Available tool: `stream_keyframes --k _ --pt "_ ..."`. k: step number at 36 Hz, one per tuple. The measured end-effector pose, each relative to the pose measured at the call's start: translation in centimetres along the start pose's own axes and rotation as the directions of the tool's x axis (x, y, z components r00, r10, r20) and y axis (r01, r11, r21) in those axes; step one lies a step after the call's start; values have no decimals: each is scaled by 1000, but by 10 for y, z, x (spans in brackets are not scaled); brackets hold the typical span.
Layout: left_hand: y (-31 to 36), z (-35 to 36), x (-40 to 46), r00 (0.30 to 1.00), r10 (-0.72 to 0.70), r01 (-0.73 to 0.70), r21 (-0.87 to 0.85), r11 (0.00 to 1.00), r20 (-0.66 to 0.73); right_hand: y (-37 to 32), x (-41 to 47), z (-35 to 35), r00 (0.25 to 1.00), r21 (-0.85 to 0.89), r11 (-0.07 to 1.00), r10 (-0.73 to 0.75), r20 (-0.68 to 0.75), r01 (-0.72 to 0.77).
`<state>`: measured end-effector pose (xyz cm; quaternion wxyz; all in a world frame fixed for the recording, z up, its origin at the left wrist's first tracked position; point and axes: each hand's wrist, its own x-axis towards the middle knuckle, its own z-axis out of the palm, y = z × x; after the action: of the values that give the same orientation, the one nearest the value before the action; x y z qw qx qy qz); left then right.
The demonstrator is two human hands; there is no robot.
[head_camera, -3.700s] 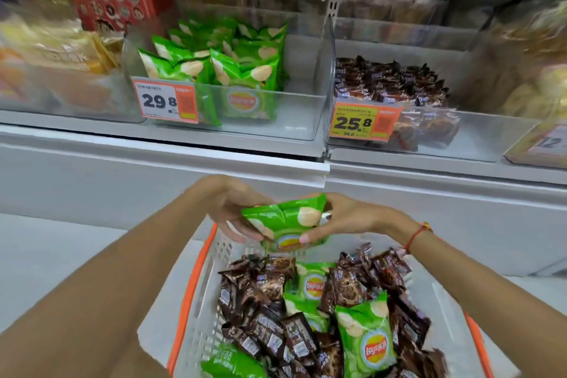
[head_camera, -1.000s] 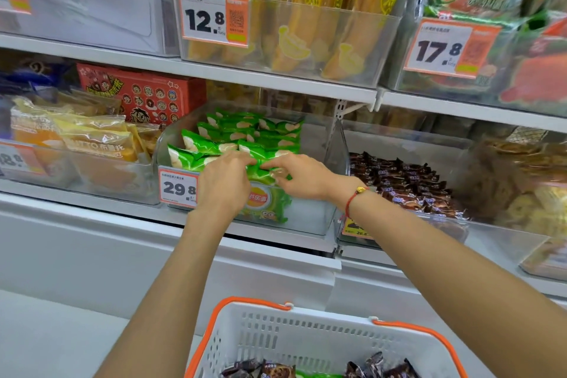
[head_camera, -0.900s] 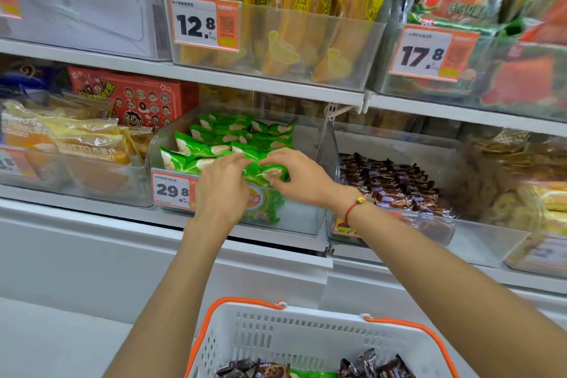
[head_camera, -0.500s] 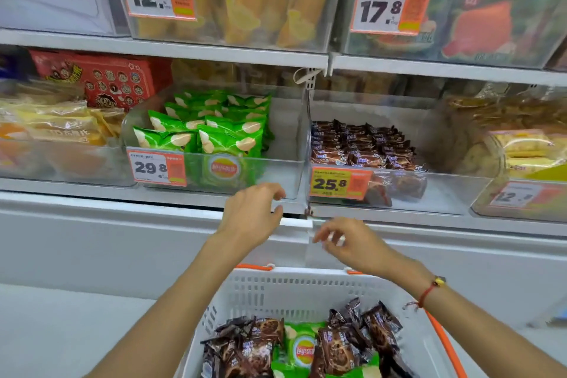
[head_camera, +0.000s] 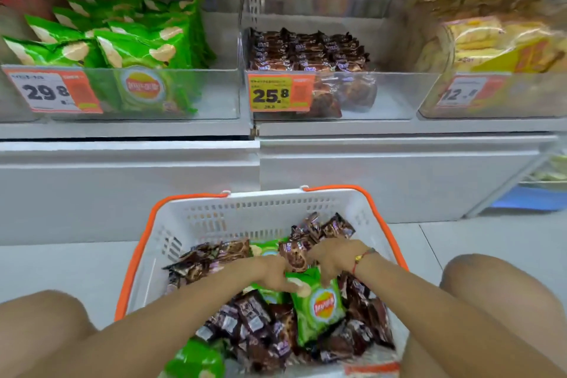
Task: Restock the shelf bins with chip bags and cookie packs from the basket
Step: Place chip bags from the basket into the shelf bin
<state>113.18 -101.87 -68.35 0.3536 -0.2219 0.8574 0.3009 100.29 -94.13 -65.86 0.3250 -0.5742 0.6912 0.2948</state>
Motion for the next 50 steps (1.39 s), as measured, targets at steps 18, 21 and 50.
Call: stream_keyframes --k 18,21,50 --pt "-5 20 13 975 31 -135 -476 869 -219 22 -5 8 968 124 988 -60 -244 93" --pt "-11 4 9 958 9 -149 -471 869 -285 24 -11 -1 953 198 973 -57 -297 120" --pt "-73 -198 -223 388 26 -662 -259 703 -921 -59 -134 -225 195 4 942 -66 -979 336"
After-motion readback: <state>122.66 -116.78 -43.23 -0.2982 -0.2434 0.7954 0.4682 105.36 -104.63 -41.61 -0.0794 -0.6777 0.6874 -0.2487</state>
